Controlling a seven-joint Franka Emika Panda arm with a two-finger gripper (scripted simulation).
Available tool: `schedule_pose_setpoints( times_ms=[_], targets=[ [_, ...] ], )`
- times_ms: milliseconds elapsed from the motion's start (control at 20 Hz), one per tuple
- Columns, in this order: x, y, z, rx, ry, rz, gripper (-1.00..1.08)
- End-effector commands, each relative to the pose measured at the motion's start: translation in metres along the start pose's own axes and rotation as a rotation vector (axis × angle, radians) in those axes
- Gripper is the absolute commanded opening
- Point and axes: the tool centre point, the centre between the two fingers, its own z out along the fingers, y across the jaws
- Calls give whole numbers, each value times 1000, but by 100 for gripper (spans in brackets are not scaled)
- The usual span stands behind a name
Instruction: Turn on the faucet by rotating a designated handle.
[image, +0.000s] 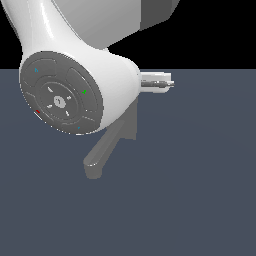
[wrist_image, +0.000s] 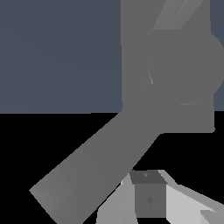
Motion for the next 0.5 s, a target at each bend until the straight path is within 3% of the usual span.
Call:
schedule_pose_setpoints(
  times_ms=[0,450],
  targets=[
    [2,-11,3,11,-8,2,-100],
    [16,-34,6,17,-19,5,-100]
  ],
)
